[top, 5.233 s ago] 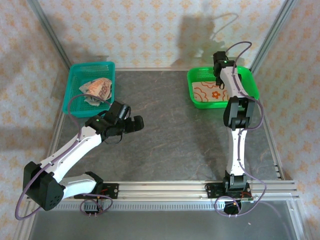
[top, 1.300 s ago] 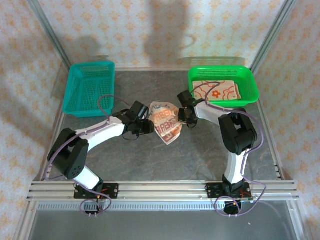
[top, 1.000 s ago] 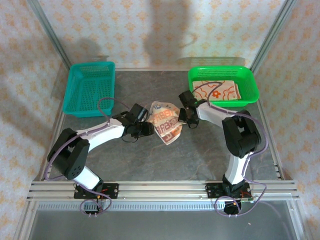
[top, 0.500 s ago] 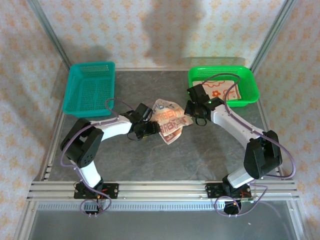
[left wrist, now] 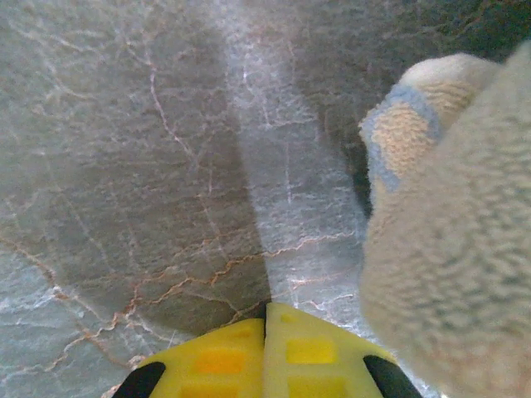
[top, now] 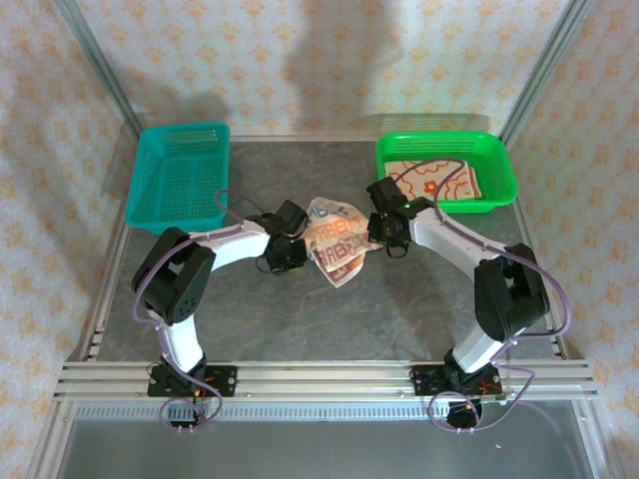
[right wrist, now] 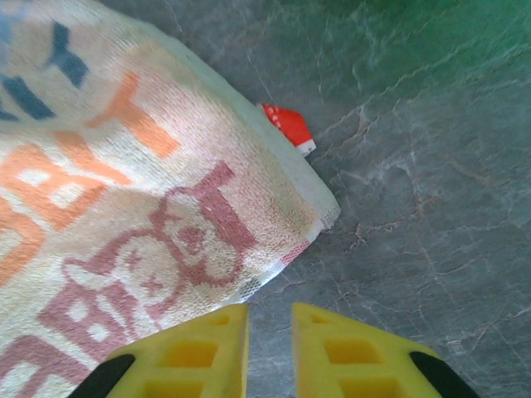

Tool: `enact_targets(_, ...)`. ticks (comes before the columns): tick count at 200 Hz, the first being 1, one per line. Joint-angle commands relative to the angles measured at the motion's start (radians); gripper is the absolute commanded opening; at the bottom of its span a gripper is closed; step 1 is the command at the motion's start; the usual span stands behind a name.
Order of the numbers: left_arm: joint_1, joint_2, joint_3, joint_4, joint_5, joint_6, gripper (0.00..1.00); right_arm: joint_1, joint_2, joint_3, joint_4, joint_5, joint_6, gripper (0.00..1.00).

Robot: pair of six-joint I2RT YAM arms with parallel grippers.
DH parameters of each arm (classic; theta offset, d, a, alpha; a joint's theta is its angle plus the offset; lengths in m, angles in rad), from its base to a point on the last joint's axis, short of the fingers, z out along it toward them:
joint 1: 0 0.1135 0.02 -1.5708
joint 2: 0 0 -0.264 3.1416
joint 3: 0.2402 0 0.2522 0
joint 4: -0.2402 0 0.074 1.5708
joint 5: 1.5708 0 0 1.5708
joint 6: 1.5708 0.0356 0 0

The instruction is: Fold and stack the towels

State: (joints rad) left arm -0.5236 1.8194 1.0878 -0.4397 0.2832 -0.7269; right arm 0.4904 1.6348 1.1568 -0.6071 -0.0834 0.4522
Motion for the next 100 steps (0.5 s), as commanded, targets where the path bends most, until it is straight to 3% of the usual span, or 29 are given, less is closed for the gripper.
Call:
enact_targets(1,0.019,0.015,0.004,0.133,-0.101,0.064,0.00,0.023,0.018,0.002,0.025,-0.003,0.014,0.23)
enact_targets(50,0.079,-0.056,-0.062,0.139,-0.030,0.094,0.00,0.030,0.133,0.022,0.080,0.009,0.052,0.39)
enact_targets(100,0.078,-0.102,-0.086,0.159,0.001,0.063,0.10,0.029,0.256,0.086,0.090,0.067,0.049,0.47)
